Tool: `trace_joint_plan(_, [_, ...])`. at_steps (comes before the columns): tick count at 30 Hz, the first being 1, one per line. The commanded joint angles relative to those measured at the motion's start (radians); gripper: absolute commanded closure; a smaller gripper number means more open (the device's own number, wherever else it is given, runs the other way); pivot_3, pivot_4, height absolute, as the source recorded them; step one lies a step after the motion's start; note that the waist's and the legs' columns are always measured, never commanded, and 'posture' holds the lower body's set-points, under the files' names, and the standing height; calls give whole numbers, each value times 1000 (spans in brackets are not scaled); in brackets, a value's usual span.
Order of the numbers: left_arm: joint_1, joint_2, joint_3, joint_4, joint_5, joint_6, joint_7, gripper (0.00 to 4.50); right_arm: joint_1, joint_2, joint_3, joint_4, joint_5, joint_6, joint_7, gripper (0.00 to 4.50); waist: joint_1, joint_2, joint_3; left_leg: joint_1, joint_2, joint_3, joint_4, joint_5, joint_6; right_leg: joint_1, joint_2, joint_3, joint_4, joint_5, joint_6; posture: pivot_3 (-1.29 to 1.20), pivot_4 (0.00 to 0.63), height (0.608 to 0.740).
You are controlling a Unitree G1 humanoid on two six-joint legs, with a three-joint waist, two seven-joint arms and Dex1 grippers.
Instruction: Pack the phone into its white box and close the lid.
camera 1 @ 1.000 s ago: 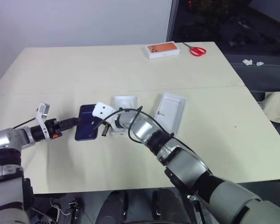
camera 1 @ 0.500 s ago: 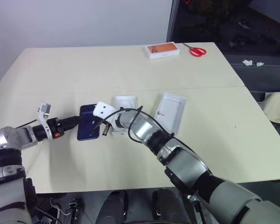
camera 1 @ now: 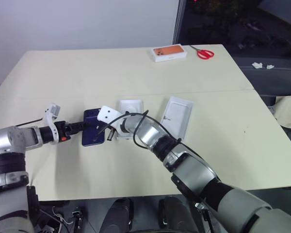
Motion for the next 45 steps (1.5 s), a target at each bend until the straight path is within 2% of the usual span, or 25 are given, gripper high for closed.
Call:
trace_joint_plan(1, [-51,-78,5,-49,-70,78,37,831,-43,195,17,-22,9,-10,19,4500,1,0,0,0,0,0,0,0,0,0,0,0,0,0,0,0,150,740])
trace_joint_plan(6, [-41,-71,-26,-93,-51,101,60,831,-42,193,17,-20,7,-12,18,4500,-6,-2,-1,-2,0,0,1,0,0,0,0,0,0,0,0,0,150,740])
trace_joint_plan(9, [-40,-64,1,-138,-87,167,74,831,-44,188,16,-20,9,-12,17,4500,-8,-2,0,-3,1,2,-1,1,-2,-1,1,2,0,0,0,0,150,740])
trace_joint_plan(12, [-23,-62,-3,-129,-76,137,88,831,-44,186,18,-16,10,-18,15,4500,-8,-2,0,-4,1,1,-1,1,-2,-2,1,1,0,0,0,0,150,740])
trace_joint_plan(28, [78,-67,171,-87,-176,65,117,831,-27,178,42,-29,8,-25,25,4500,-17,-2,0,-4,2,1,-2,1,-2,-2,1,1,0,0,0,0,150,740])
trace_joint_plan(30, [88,-74,169,-87,-179,56,122,1381,-24,178,45,-32,8,-25,27,4500,-19,-2,0,-4,2,1,-2,1,-2,-2,1,1,0,0,0,0,150,740])
trace_joint_plan(32, [96,-85,164,-79,-185,48,121,2164,-22,177,49,-35,8,-24,31,4500,-21,-2,0,-4,2,1,-2,1,-2,-2,1,1,0,0,0,0,150,740])
trace_joint_plan(40, [107,-107,157,-52,-208,40,131,2164,-23,171,49,-37,11,-23,32,4500,-22,-2,0,-4,2,1,-3,1,-2,-2,1,1,0,0,0,0,150,740])
trace_joint_plan(43, [106,-116,163,-40,-212,39,138,2992,-22,170,50,-39,11,-21,31,4500,-23,-2,0,-4,2,1,-3,1,-2,-2,1,1,0,0,0,0,150,740])
trace_joint_plan(45, [107,-118,164,-38,-220,44,135,3956,-21,170,50,-40,11,-20,32,4500,-23,-2,-1,-4,2,1,-3,1,-2,-2,1,1,0,0,0,0,150,740])
